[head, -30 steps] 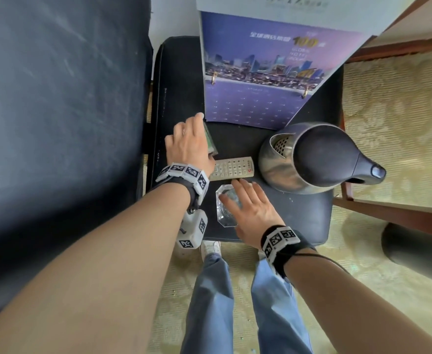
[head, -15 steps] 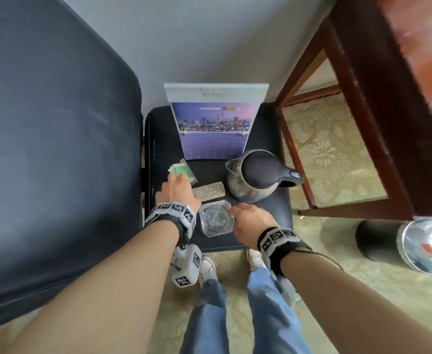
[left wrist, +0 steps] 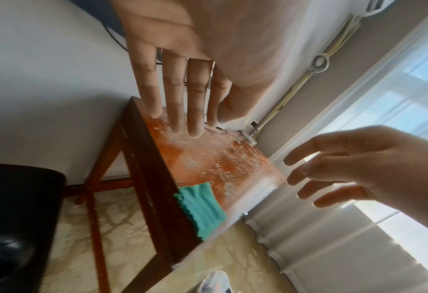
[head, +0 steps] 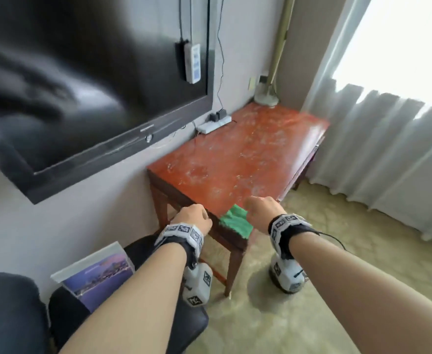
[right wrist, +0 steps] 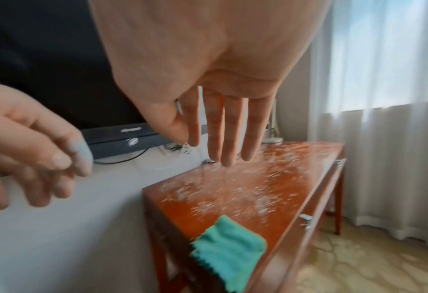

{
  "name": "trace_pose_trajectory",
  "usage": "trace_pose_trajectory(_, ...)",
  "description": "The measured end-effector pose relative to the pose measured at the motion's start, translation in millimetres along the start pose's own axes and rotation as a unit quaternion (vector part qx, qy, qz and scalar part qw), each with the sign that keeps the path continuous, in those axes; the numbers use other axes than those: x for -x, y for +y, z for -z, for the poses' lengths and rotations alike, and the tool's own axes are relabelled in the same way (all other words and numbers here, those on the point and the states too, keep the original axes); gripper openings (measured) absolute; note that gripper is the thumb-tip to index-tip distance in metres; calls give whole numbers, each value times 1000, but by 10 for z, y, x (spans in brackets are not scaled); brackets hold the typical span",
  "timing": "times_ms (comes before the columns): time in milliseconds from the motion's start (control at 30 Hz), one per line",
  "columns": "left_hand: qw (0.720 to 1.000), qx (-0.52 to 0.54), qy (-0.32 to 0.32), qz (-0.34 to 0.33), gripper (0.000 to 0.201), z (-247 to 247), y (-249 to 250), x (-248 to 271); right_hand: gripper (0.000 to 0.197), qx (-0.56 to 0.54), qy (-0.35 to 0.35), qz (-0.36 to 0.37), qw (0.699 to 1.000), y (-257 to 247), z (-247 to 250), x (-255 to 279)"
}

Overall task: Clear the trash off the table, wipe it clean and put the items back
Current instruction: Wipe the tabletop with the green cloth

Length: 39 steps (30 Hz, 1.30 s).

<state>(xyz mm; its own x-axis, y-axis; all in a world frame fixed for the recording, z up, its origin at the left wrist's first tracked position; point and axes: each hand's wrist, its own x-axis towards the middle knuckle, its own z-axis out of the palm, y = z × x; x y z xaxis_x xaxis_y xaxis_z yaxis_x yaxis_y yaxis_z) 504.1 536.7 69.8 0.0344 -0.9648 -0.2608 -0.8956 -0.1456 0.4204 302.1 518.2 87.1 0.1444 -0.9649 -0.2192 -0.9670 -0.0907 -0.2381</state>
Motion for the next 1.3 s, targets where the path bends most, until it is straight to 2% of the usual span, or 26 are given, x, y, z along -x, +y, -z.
trace_pose_trajectory(100, 1000, -25, -1, -8, 12, -159, 436, 10, 33, 2, 16, -49, 999, 667, 241, 106)
trace_pose_trajectory(200, 997, -71, -28, 14, 13, -469, 629, 4, 35, -2, 2, -75, 997, 1256, 225, 153)
trace_pose_trajectory(300, 994, -91, -45, 45, 16, -694, 812, -1, 33, 8, -32, -49, 998, 1655, 139, 59)
trace_pose_trajectory(400, 993, -88, -35, 72, 16, -847, 993, -44, 34, 15, -56, -11, 998, 1851, 62, -120)
trace_pose_trajectory(533, 990, -74, -32, 114, 13, -988, 1081, -131, 35, 15, -77, 36, 996, 1830, -39, -449)
trace_pose_trajectory(700, 986, -71, -55, 140, 19, -1180, 879, -422, 31, 22, -107, 82, 991, 1585, -431, -828)
trace_pose_trajectory(767, 988, -66, -64, 122, 22, -1299, 772, -611, 27, 31, -118, 96, 988, 1521, -629, -979)
trace_pose_trajectory(933, 995, -72, -57, 26, 33, -1633, 504, -1069, 25, 46, -151, 102, 982, 1454, -976, -1460)
trace_pose_trajectory(1100, 991, -113, -71, -20, 50, -1897, 313, -1380, 41, 50, -195, 146, 969, 1286, -1256, -1738)
trace_pose_trajectory(1200, 987, -136, -77, -40, 49, -2008, 254, -1513, 51, 76, -231, 186, 952, 1191, -1475, -1785)
trace_pose_trajectory(1300, 989, -130, -61, -41, 38, -2084, 197, -1613, 60, 100, -220, 203, 949, 1202, -1681, -1823)
